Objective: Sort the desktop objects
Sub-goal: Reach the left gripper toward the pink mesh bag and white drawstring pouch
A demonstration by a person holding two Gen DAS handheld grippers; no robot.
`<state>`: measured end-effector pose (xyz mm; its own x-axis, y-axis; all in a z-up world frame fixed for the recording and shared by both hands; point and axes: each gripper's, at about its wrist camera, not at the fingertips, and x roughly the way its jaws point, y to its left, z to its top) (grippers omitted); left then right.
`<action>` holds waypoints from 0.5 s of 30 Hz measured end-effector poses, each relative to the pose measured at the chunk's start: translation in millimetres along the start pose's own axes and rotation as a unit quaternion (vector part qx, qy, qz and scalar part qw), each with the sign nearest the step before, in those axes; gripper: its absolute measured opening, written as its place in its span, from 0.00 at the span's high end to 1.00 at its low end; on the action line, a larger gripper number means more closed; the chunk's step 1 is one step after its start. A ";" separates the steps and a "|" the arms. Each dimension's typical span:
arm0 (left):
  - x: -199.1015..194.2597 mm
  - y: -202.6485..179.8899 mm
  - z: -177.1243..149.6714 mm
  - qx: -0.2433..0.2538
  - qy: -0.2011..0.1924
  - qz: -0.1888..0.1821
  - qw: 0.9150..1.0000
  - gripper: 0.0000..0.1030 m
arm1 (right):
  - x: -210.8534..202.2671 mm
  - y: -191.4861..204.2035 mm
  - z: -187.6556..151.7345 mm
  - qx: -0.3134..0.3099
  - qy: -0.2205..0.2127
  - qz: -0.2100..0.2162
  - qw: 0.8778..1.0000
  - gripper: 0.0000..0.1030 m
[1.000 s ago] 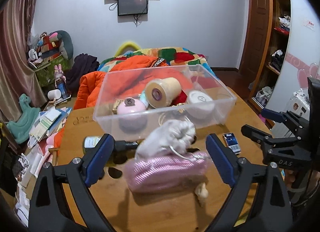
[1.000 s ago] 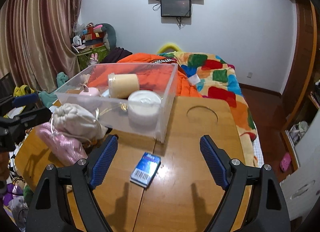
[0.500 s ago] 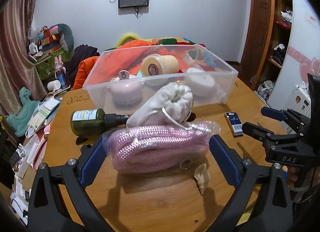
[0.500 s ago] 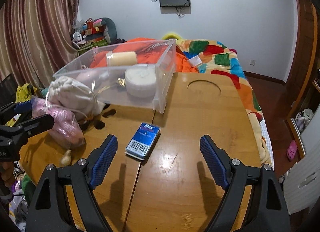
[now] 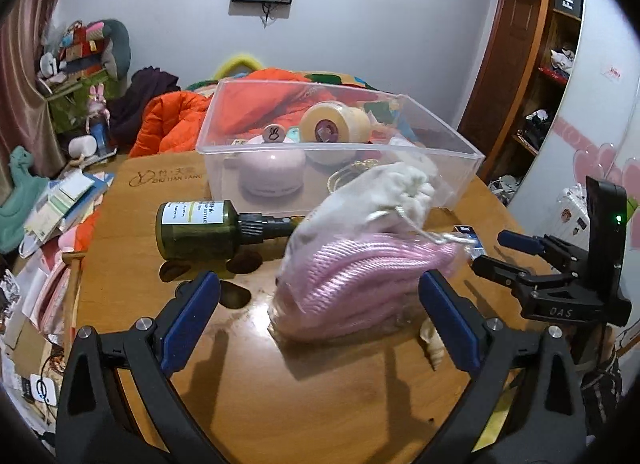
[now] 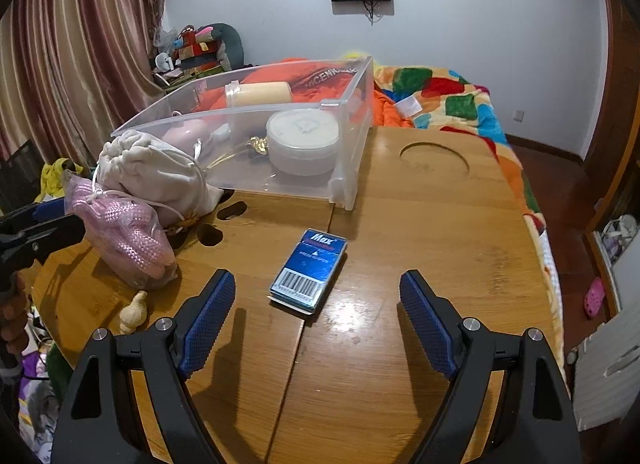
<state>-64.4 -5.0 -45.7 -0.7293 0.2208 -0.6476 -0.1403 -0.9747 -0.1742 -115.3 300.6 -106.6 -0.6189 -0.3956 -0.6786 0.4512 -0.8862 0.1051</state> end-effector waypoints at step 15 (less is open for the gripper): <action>12.5 -9.2 -4.9 0.012 0.000 -0.080 0.997 0.40 | 12.3 7.5 4.4 -0.013 0.010 -0.036 0.999 0.31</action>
<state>-69.0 6.8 -55.9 -0.6963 0.3729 -0.6134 -0.2708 -0.9278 -0.2566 -122.3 288.0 -111.0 -0.6377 -0.3264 -0.6977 0.4230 -0.9054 0.0370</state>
